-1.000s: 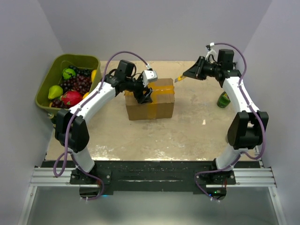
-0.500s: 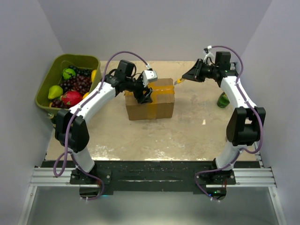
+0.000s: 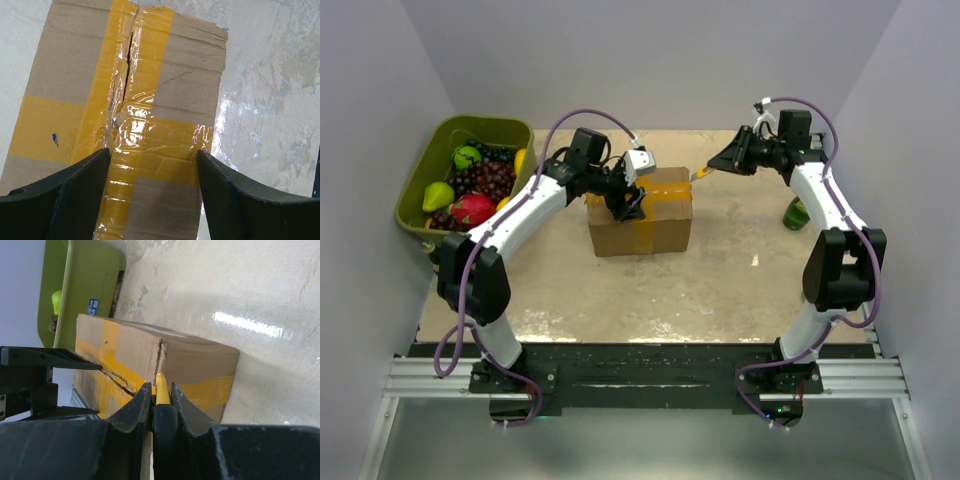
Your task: Unpack the express box
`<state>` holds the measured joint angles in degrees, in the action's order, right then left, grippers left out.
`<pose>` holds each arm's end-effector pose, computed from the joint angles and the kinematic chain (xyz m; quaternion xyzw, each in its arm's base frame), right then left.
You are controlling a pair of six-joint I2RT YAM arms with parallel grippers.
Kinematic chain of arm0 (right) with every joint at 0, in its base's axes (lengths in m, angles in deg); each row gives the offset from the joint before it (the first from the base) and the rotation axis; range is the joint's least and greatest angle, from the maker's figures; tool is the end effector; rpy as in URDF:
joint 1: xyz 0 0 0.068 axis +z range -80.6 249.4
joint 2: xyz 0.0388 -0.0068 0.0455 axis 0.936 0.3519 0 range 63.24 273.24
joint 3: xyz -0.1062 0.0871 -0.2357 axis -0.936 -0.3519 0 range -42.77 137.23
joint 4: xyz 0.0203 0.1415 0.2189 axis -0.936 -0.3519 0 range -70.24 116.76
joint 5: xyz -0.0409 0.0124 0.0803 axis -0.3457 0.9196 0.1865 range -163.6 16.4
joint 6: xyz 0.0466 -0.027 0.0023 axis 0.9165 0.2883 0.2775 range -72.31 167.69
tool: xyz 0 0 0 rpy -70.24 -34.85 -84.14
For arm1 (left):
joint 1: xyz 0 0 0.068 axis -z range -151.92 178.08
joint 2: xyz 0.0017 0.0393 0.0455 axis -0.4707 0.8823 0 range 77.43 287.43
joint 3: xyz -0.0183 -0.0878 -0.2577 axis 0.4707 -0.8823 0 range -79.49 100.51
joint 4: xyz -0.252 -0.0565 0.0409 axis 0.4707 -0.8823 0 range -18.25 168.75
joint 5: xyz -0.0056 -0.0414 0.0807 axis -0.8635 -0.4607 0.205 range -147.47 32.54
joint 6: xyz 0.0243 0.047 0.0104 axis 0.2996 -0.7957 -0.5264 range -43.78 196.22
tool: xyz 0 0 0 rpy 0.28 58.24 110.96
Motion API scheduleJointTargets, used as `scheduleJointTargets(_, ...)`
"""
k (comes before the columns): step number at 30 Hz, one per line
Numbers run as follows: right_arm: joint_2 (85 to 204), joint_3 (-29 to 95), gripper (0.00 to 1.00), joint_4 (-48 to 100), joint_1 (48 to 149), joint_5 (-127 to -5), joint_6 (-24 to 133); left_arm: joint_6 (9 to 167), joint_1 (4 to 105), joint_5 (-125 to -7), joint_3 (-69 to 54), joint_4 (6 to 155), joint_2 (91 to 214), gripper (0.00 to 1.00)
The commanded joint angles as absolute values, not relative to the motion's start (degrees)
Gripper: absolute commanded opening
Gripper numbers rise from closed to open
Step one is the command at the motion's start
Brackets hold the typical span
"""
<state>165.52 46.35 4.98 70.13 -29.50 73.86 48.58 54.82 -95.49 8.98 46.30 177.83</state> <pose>0.4097 0.0301 0.3171 0.0117 0.8399 0.4234 0.3392 0.3408 -0.1963 0.3098 0.5106 0.7175 -0.2974 0.3689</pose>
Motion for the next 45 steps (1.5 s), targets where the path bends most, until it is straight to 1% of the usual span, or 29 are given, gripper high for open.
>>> scheduleJointTargets(1, 165.02, 47.76, 0.0, 6.28, 70.36, -29.12, 75.02, 48.62, 54.71, -95.35, 7.87, 45.61, 179.55, 0.75)
scheduleJointTargets(16, 164.84, 46.97, 0.0, 5.67, 71.33, -28.16, 74.93, 48.97, 54.71, -95.43, 8.14, 45.96, 180.43, 0.75)
scheduleJointTargets(24, 162.21, 44.07, 0.0, 2.5, 71.33, -27.63, 73.7, 49.5, 54.71, -95.17, 8.05, 46.58, 181.05, 0.75)
scheduleJointTargets(34, 160.98, 44.24, 0.0, -1.89, 71.33, -25.79, 70.54, 50.21, 54.71, -94.29, 7.96, 47.37, 181.58, 0.75)
scheduleJointTargets(42, 158.96, 41.69, 0.0, -3.82, 71.24, -25.17, 69.75, 52.74, 54.71, -91.13, 7.7, 49.38, 182.28, 0.75)
scheduleJointTargets(45, 158.17, 41.08, 0.0, -4.18, 71.07, -26.22, 69.57, 55.21, 54.54, -88.14, 8.05, 49.66, 183.33, 0.73)
